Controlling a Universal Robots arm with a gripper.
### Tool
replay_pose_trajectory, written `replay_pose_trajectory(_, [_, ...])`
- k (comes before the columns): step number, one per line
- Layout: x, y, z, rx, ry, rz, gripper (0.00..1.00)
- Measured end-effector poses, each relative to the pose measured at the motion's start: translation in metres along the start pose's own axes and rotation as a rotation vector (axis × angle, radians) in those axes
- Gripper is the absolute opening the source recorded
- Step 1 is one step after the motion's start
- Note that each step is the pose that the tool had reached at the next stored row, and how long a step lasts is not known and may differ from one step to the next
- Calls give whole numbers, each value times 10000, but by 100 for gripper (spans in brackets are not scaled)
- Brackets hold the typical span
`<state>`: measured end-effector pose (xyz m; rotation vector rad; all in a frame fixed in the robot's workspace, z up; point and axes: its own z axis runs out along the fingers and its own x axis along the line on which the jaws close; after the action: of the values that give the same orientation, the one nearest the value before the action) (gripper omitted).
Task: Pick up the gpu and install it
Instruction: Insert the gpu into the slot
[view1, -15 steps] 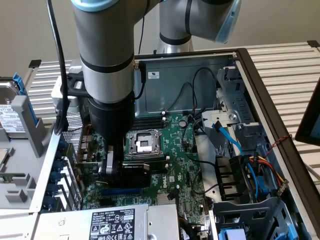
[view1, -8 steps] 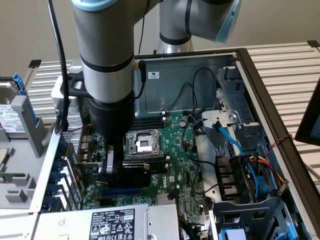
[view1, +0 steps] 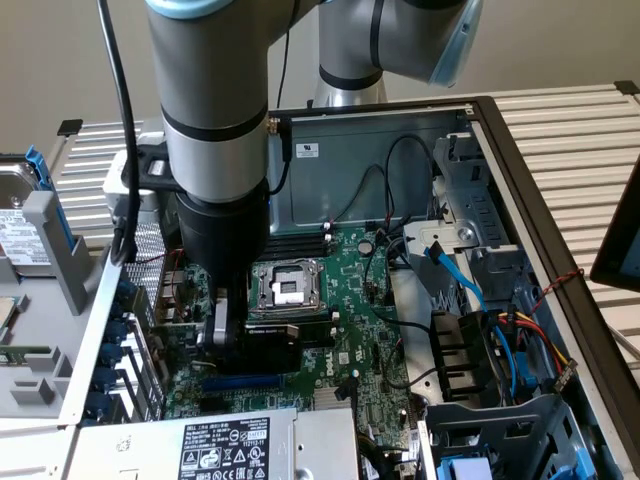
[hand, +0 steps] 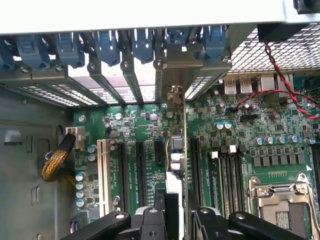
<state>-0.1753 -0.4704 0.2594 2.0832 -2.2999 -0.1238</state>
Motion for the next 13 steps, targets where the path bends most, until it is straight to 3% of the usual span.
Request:
replay_pose_trajectory(3, [-4, 1, -1, -1, 44, -70, 27])
replay_pose_trajectory(13, [-20, -15, 1, -3, 93, -306, 27])
